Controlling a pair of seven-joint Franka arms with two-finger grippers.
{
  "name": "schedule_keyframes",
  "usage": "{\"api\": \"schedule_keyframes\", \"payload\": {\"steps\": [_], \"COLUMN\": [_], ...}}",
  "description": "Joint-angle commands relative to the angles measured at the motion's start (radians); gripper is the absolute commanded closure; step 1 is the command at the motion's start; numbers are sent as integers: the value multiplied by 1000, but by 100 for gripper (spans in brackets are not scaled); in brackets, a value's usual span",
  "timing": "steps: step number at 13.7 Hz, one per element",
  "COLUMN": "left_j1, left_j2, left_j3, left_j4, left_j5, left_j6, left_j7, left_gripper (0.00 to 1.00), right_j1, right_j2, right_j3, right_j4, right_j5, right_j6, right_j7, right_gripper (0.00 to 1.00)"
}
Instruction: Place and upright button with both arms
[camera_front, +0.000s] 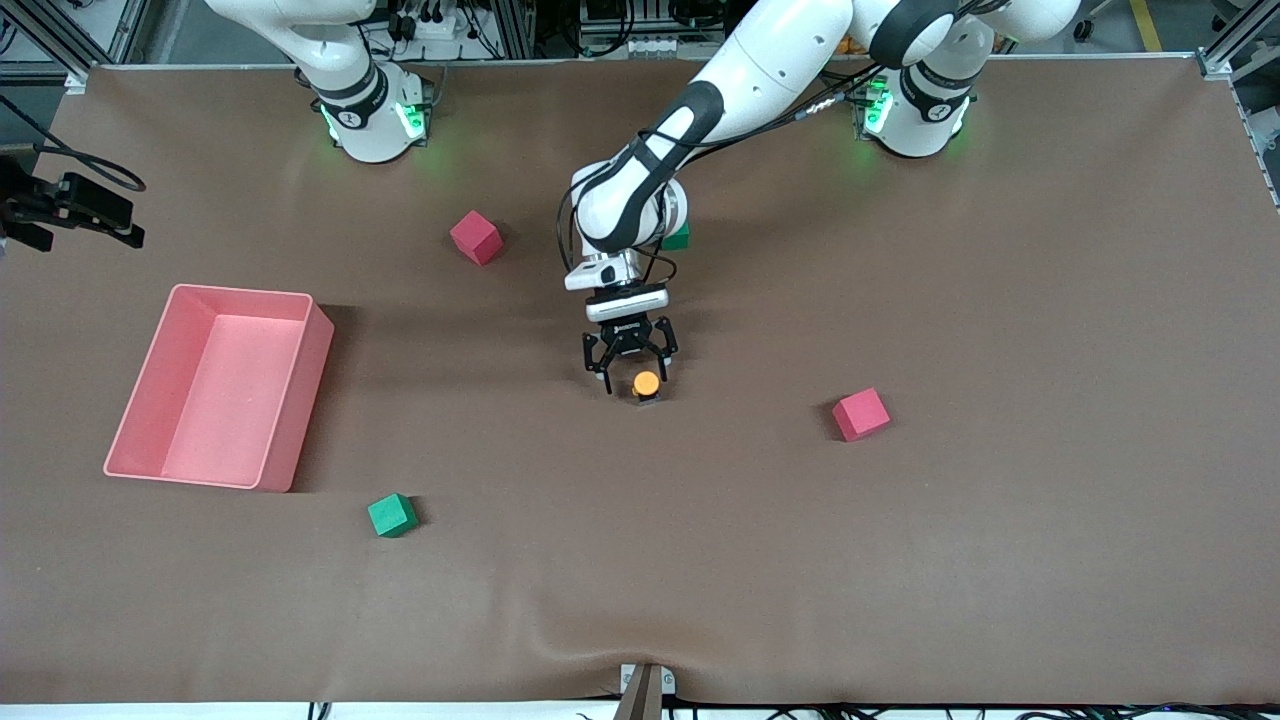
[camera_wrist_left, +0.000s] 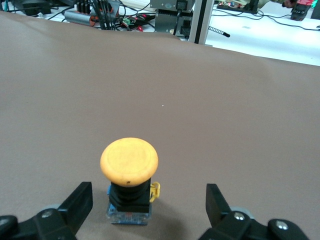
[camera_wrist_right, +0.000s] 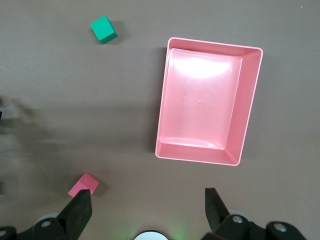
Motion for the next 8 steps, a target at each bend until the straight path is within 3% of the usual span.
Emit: {"api": "schedule_keyframes", "payload": {"steps": [1, 5, 8], "left_j1": [-21, -17, -11], "left_j2": [-36, -105, -185], "left_j3": [-10, -35, -35], "left_j4": [-16, -85, -85], "left_j5": [-71, -104, -271], "left_j6": [-31, -90, -90], "left_j7": [51, 120, 317], "left_gripper": [0, 0, 0], "right_j1": [6, 6, 5], "right_j2": [-3, -3, -3], "right_j3": [2, 2, 2], "right_j4": [1, 1, 1], "right_j5": [-11, -11, -11], "right_j6": [-4, -4, -4], "right_j7": [16, 16, 16], "right_gripper": [0, 0, 0]}}
